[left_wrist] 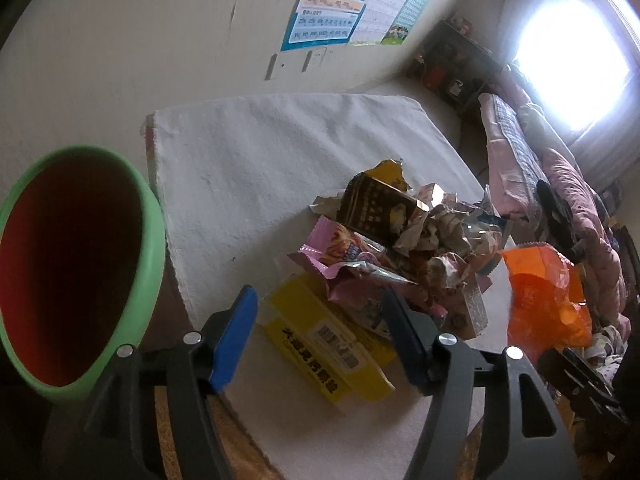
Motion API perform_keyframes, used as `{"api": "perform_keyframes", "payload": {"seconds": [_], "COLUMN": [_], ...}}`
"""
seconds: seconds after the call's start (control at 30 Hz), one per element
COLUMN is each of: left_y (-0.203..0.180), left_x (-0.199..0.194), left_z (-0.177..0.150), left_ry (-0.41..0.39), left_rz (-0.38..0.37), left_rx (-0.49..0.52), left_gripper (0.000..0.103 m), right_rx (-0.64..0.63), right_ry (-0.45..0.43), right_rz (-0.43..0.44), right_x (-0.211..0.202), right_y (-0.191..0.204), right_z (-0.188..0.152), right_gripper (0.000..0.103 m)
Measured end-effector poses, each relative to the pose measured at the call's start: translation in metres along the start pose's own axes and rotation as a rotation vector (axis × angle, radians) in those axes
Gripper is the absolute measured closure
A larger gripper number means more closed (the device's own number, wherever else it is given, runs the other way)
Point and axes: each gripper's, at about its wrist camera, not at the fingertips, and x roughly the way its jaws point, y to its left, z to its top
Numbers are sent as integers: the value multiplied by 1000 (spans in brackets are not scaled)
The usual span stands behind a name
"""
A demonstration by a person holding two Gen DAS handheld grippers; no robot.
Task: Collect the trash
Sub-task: 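Grasp the pink snack wrapper with the left gripper while the right holds the orange bag, then carry both items over the green-rimmed bin and open both grippers to drop them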
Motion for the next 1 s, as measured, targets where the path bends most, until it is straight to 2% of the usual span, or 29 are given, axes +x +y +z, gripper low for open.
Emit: {"api": "perform_keyframes", "payload": {"seconds": [0.27,0.4,0.47,0.53,0.6,0.67,0.7,0.73,0.87,1.0], "left_y": [-16,-29,-32,-34,-34,-32,-30,-28,-20,-13], "left_x": [7,26,34,40,45,46,46,45,36,22], "left_z": [16,14,13,12,12,11,11,11,8,8], "left_ry": [-13,54,65,75,87,95,100,99,78,41], "left_rz": [-13,-13,-18,-28,-14,-21,-27,-29,-47,-51], "left_rx": [11,76,74,68,66,57,53,48,25,13], "left_gripper": [40,39,34,34,43,70,76,89,98,101], "right_rx": [35,43,42,43,43,42,42,43,41,33], "right_ry": [-3,-4,-2,4,6,2,1,1,3,2], "right_rz": [9,16,17,16,15,14,14,14,15,15], "right_x": [0,0,0,1,1,1,1,1,2,1], "right_y": [-6,-8,-8,-9,-8,-8,-8,-8,-8,-5], "right_z": [-1,-2,-2,-3,-2,-2,-2,-2,-2,-1], "right_gripper": [42,41,41,41,41,41,41,41,41,41]}}
